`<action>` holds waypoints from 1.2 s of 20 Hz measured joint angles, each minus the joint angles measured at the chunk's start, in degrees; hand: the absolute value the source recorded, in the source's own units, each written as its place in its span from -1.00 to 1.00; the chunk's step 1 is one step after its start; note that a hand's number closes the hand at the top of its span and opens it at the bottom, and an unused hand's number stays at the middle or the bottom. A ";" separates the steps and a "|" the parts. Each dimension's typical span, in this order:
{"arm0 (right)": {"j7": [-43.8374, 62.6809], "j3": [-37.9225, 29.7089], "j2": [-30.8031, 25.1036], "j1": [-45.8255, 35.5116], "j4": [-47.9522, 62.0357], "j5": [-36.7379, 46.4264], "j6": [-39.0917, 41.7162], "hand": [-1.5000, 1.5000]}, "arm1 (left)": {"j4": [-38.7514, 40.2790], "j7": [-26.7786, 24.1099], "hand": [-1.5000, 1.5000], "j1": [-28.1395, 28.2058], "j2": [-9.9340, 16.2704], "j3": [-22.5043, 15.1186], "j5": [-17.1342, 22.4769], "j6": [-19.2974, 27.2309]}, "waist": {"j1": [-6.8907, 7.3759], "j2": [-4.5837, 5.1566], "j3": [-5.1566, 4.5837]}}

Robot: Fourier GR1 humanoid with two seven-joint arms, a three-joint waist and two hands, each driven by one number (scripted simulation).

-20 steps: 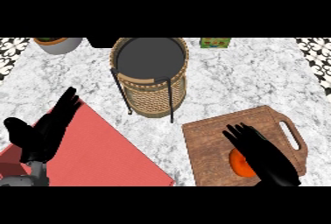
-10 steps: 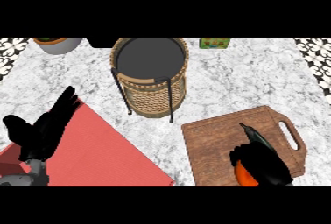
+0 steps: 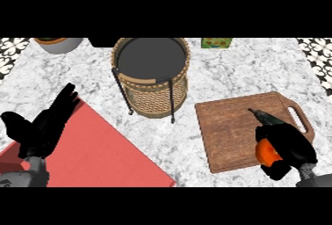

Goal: Pick the squash from the cutting board and place it in the tiered basket

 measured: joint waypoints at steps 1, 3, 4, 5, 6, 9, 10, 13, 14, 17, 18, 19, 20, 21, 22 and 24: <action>0.03 -2.28 -0.34 -1.69 2.07 -0.75 -0.48 1.00 | 0.32 -0.49 0.00 0.14 -0.07 -0.03 -0.16 -0.18 | 0.11 0.06 0.06; -0.75 -6.06 -0.90 -3.38 4.87 -1.80 -3.44 1.00 | -0.36 -0.49 0.00 0.64 -0.09 0.06 -0.13 -0.32 | 0.16 0.03 0.11; -1.03 -7.43 -0.87 -3.36 4.65 -2.31 -5.16 1.00 | -0.04 -0.99 0.00 0.92 -0.17 0.24 -0.09 -0.51 | -0.03 -0.01 0.13; -1.11 -8.64 -0.51 -4.25 4.56 -3.00 -6.21 1.00 | 0.35 -1.08 0.00 0.71 -0.54 -0.04 -0.60 -0.19 | -0.13 -0.02 0.14; -1.54 -9.97 0.00 -5.00 4.79 -3.76 -8.04 1.00 | 0.04 -0.71 0.00 0.69 -0.35 0.16 -0.37 -0.37 | -0.09 -0.04 0.15; -3.55 -13.73 2.07 -6.48 2.68 -8.54 -11.45 1.00 | -0.05 -0.38 0.00 0.97 -0.40 0.29 -0.45 -0.29 | -0.44 -0.17 0.18; -4.47 -14.84 3.01 -6.68 1.24 -10.96 -11.86 1.00 | -0.27 -0.29 0.00 1.08 -0.36 0.35 -0.64 -0.07 | -0.62 -0.27 0.19; -6.47 -17.45 5.20 -7.37 -3.89 -17.51 -11.90 1.00 | -0.58 -0.40 0.00 1.88 -0.24 0.76 -0.32 -0.41 | -0.87 -0.43 0.18; -6.48 -18.21 5.65 -7.80 -5.95 -19.66 -11.13 1.00 | -0.69 -0.32 0.00 1.82 -0.07 0.99 -0.08 -0.67 | -0.94 -0.46 0.16; -4.12 -19.10 6.48 -8.23 -13.39 -23.93 -7.87 1.00 | -0.94 -0.10 0.00 1.76 -0.26 1.05 -0.21 -0.83 | -0.95 -0.44 0.12; -2.59 -19.02 6.76 -8.44 -15.88 -25.06 -6.36 1.00 | -1.04 -0.07 0.00 1.78 -0.43 0.93 -0.48 -0.78 | -0.90 -0.43 0.12; -0.79 -18.56 7.04 -9.32 -17.85 -25.77 -4.81 1.00 | -1.21 0.39 0.00 1.56 -0.12 1.24 -0.24 -1.14 | -0.80 -0.40 0.11; 0.59 -18.19 7.38 -9.87 -19.68 -26.33 -3.70 1.00 | -1.67 0.32 0.00 1.98 -0.74 0.80 -0.76 -0.75 | -0.69 -0.38 0.11; 2.25 -18.10 7.45 -9.71 -22.31 -27.35 -2.02 1.00 | -1.90 0.59 0.00 1.81 -0.95 0.82 -0.75 -0.74 | -0.69 -0.36 0.11; 4.34 -17.69 7.68 -10.11 -24.71 -27.99 -0.50 1.00 | -1.14 0.39 0.00 1.31 -1.00 1.06 -0.88 -0.88 | -0.70 -0.34 0.11; 9.32 -16.51 8.11 -13.72 -26.96 -28.77 2.50 1.00 | -0.84 0.66 0.00 0.82 -0.98 1.23 -1.29 -0.90 | -0.49 -0.29 0.10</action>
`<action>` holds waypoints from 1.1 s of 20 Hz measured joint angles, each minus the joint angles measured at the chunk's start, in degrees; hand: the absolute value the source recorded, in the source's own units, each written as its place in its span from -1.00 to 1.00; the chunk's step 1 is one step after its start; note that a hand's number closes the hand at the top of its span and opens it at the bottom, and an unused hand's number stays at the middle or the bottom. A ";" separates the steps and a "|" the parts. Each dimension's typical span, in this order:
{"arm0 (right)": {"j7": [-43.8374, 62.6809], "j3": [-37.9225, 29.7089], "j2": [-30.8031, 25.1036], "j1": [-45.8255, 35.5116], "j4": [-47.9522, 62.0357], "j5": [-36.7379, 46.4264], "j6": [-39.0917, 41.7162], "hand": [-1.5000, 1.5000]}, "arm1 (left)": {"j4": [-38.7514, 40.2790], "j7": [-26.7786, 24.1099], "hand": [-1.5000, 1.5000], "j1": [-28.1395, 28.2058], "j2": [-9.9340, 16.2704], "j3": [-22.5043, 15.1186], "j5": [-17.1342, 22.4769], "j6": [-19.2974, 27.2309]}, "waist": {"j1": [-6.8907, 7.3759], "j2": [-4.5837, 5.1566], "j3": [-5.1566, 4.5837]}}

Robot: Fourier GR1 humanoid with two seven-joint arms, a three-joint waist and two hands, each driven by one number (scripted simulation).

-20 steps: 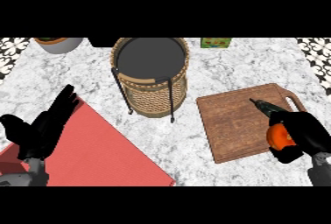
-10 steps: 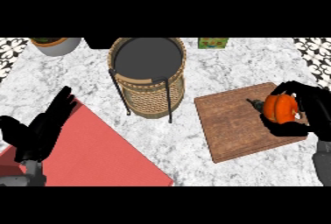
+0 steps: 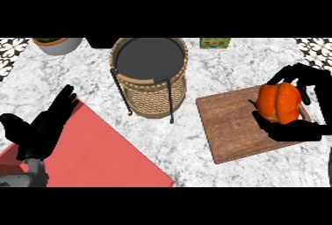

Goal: Pick the squash from the cutting board and place it in the tiered basket

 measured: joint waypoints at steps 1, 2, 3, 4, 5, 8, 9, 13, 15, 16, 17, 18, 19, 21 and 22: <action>2.05 1.13 0.70 -1.33 -0.99 0.09 0.89 1.00 | 0.83 -0.36 0.00 -0.46 0.06 0.28 0.00 -0.39 | 0.06 0.02 -0.01; 4.59 1.81 1.17 -3.37 -1.67 -0.24 2.20 1.00 | 0.63 -0.22 0.00 -0.47 -0.35 0.02 -0.25 -0.22 | 0.16 0.04 -0.01; 6.52 2.99 1.99 -5.25 -1.74 0.14 2.76 1.00 | 1.49 -0.69 0.00 -0.88 -0.37 0.31 -0.24 -0.56 | 0.23 0.06 -0.01; 8.96 4.40 3.07 -7.00 -2.47 0.66 3.27 1.00 | 1.60 -0.91 0.00 -0.74 -0.53 0.26 -0.47 -0.62 | 0.30 0.08 -0.01; 10.59 6.18 4.47 -8.59 -2.18 1.83 2.99 1.00 | 1.31 -1.15 0.00 -0.25 -0.33 0.29 -0.45 -1.16 | 0.45 0.08 -0.02; 16.85 10.79 8.82 -13.93 -0.80 4.88 3.00 1.00 | 1.84 -0.77 0.00 -1.04 -1.09 -0.03 -1.11 -0.83 | 0.59 0.11 -0.02; 17.77 11.19 9.88 -16.10 1.11 5.66 2.65 1.00 | 1.14 -0.60 0.00 -0.51 -0.80 0.28 -0.75 -1.35 | 0.72 0.12 -0.03; 22.67 14.01 15.18 -23.31 7.28 8.69 0.93 1.00 | 1.28 -0.84 0.00 -0.88 -1.35 0.39 -1.19 -1.50 | 0.84 0.18 -0.01; 24.39 14.99 16.92 -27.44 11.88 9.56 -0.94 1.00 | 1.06 -0.50 0.00 -1.10 -1.41 0.54 -1.36 -1.47 | 1.00 0.21 -0.02; 24.99 15.98 17.53 -28.50 14.04 9.94 -2.46 1.00 | 0.76 -0.25 0.00 -1.00 -1.54 0.55 -1.28 -1.58 | 1.04 0.22 -0.01; 25.64 16.40 18.00 -29.53 15.54 9.97 -3.31 1.00 | 0.52 0.00 0.00 -0.82 -1.57 0.68 -1.41 -1.57 | 1.00 0.22 -0.01; 26.36 17.80 18.37 -29.52 16.04 10.05 -4.12 1.00 | 0.82 -0.03 0.00 -0.92 -1.78 0.68 -1.62 -1.60 | 0.90 0.21 0.00; 26.10 17.61 18.66 -30.18 17.70 10.15 -4.26 1.00 | 0.80 -0.31 0.00 -0.70 -1.73 1.04 -1.49 -1.88 | 0.87 0.20 -0.01; 27.52 18.60 19.07 -31.91 20.61 9.80 -5.74 1.00 | 0.95 -0.16 0.00 -1.05 -2.11 1.09 -1.79 -1.82 | 0.83 0.21 0.01; 27.99 19.14 19.22 -32.29 21.93 9.78 -6.45 1.00 | 1.01 -0.66 0.00 -0.67 -2.37 0.97 -2.24 -1.77 | 0.82 0.20 0.01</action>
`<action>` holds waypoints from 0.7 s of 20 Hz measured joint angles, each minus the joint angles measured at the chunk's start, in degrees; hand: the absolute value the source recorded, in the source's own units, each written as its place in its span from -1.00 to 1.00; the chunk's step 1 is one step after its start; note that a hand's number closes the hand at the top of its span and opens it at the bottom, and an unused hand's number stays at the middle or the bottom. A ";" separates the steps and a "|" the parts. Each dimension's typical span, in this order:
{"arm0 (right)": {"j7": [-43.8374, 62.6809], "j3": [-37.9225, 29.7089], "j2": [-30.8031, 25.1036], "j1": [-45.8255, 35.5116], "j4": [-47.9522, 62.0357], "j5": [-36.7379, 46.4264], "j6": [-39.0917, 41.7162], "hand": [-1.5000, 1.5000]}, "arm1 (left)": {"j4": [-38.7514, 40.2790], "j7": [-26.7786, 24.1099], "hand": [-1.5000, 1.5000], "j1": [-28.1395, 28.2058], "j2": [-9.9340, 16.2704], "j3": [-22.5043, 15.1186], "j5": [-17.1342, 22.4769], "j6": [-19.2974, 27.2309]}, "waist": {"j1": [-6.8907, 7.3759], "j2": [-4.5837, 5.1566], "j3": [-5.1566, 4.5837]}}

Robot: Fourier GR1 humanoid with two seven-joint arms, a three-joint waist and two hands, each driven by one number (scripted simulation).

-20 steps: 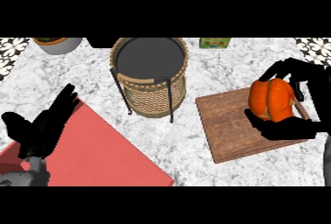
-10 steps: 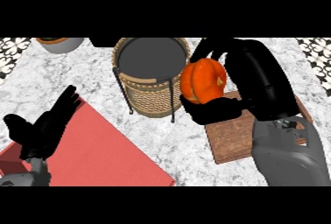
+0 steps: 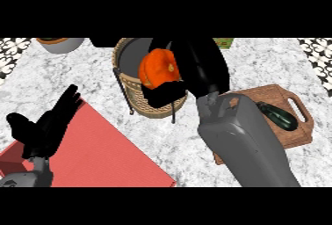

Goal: Pick the squash from the cutting board and place it in the tiered basket

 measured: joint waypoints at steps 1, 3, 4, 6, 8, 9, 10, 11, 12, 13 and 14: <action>-0.17 -0.11 0.09 -0.68 1.61 -0.24 -0.66 1.00 | 0.18 -0.28 0.00 0.15 -0.28 0.03 -0.07 -0.07 | -0.02 -0.04 0.01; -0.18 0.44 0.12 -2.09 4.75 -0.83 -2.60 1.00 | 0.40 -0.26 0.00 -0.19 -0.05 0.54 -0.10 -0.44 | -0.03 -0.18 0.07; -0.14 0.86 0.11 -2.92 6.29 -1.18 -3.43 1.00 | 0.27 0.13 0.00 -0.41 -0.08 0.50 -0.12 -0.58 | -0.03 -0.23 0.10; -0.50 1.80 0.06 -3.66 8.80 -1.57 -5.65 1.00 | 1.07 -0.43 0.00 -0.82 -0.24 0.73 -0.42 -0.75 | -0.07 -0.36 0.14; -2.07 1.71 0.11 -4.48 11.55 -1.45 -6.75 1.00 | 1.31 -0.37 0.00 -0.93 -0.65 0.65 -0.71 -0.67 | -0.07 -0.40 0.15; -2.31 1.89 0.15 -4.45 11.95 -1.16 -7.19 1.00 | 0.93 -0.36 0.00 -0.59 -0.62 0.72 -0.90 -0.76 | -0.10 -0.41 0.14; -2.86 2.54 0.17 -3.98 12.74 -0.75 -8.67 1.00 | 0.67 -0.58 0.00 -0.30 -0.60 0.89 -0.89 -0.92 | -0.08 -0.46 0.14; -3.21 2.59 0.22 -4.69 14.34 -0.63 -9.53 1.00 | 0.24 -0.23 0.00 -0.13 -0.73 0.87 -0.91 -0.90 | -0.03 -0.42 0.14; -3.38 3.27 0.16 -5.11 16.10 -0.55 -11.21 1.00 | -0.24 -0.01 0.00 0.12 -0.36 1.12 -0.50 -1.54 | 0.10 -0.43 0.17; -2.98 4.16 0.07 -5.35 16.70 -0.61 -12.42 1.00 | -0.43 0.55 0.00 -0.22 -0.04 1.48 -0.30 -1.78 | 0.06 -0.43 0.21; -2.67 4.92 -0.02 -6.13 18.46 -0.72 -14.24 1.00 | -0.35 0.68 0.00 -0.36 -0.36 1.16 -0.64 -1.61 | 0.15 -0.41 0.24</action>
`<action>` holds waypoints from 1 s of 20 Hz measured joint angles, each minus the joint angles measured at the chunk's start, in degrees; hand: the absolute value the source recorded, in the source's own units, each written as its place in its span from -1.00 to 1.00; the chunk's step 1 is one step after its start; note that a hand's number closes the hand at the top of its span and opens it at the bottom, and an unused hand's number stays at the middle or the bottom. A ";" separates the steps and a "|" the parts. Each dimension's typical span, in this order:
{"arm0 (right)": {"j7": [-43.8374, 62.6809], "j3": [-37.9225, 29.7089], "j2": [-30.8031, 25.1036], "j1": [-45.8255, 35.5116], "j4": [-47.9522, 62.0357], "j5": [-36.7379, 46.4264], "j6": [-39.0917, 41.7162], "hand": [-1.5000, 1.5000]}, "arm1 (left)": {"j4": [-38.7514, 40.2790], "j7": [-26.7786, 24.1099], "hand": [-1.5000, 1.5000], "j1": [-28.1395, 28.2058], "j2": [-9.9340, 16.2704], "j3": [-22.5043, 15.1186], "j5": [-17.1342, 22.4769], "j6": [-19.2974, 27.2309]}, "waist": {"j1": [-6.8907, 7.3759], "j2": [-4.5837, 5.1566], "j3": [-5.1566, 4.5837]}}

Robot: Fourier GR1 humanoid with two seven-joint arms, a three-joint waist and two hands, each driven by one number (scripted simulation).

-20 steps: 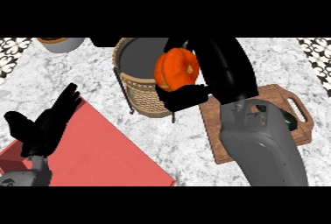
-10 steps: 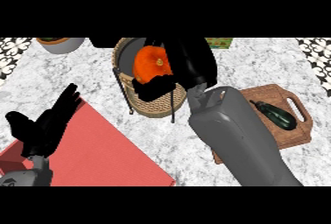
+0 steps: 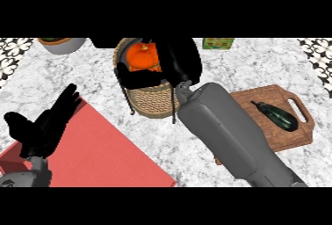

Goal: Pick the squash from the cutting board and place it in the tiered basket

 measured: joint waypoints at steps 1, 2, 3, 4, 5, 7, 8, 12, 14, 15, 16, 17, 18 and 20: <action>0.07 0.80 -0.05 -0.37 1.07 -0.08 -1.46 1.00 | 0.66 -0.12 0.00 -0.52 -0.21 0.11 -0.21 0.18 | -0.04 0.02 0.02; -0.32 1.19 -0.05 -1.08 2.62 -0.38 -2.84 1.00 | 0.33 0.27 0.00 -0.49 -0.15 0.26 -0.07 0.05 | 0.02 0.05 0.02; -1.16 1.16 0.03 -2.03 4.85 -0.39 -4.04 1.00 | -0.20 0.58 0.00 -0.30 -0.19 0.27 0.03 -0.07 | 0.14 0.13 -0.01; -2.58 0.56 0.08 -2.76 7.21 -0.23 -5.50 1.00 | -0.24 0.37 0.00 0.06 -0.33 0.13 -0.09 -0.20 | 0.24 0.18 -0.01; -3.44 0.26 0.23 -2.40 7.59 0.00 -7.76 1.00 | -0.62 0.68 0.00 -0.19 -0.35 0.13 -0.08 -0.17 | 0.23 0.25 -0.05; -4.38 0.33 0.30 -3.75 10.21 -1.49 -12.35 1.00 | 0.43 0.34 0.00 -0.94 -0.57 0.08 -0.44 -0.17 | 0.48 0.40 -0.07; -4.86 0.49 0.32 -4.21 11.03 -2.54 -13.90 -1.00 | 0.03 0.61 0.00 -0.84 -0.77 0.03 -0.55 0.02 | 0.52 0.42 -0.09; -7.36 2.39 0.05 -7.20 16.95 -6.95 -19.28 -1.00 | 1.62 0.82 0.00 -2.75 -1.11 0.17 -1.08 0.22 | 0.70 0.44 0.03; -9.13 2.80 -0.03 -8.15 19.65 -8.32 -20.46 -1.00 | 0.98 -0.05 0.00 -1.26 -1.37 -0.05 -1.14 -0.23 | 0.80 0.28 0.04; -9.84 2.98 -0.03 -8.99 21.25 -9.21 -20.98 -1.00 | 1.25 -0.04 0.00 -1.53 -1.06 0.38 -0.96 -0.48 | 0.88 0.29 0.04; -9.92 3.08 0.05 -10.02 22.11 -10.06 -21.36 -1.00 | 1.77 -0.09 0.00 -1.75 -0.57 0.85 -0.60 -1.15 | 0.87 0.34 0.01; -9.57 3.44 0.07 -10.80 22.28 -11.12 -21.83 -1.00 | 0.69 0.18 0.00 -1.09 -1.02 0.32 -0.92 -0.88 | 0.92 0.34 0.01; -10.49 3.28 0.21 -10.86 22.69 -12.16 -22.50 -1.00 | 0.92 0.27 0.00 -1.26 -1.02 0.52 -0.98 -0.81 | 0.88 0.36 -0.04; -10.99 3.16 0.32 -11.81 23.34 -14.94 -23.92 -1.00 | 0.55 0.03 0.00 -0.84 -1.92 -0.33 -1.83 -0.25 | 1.03 0.43 -0.08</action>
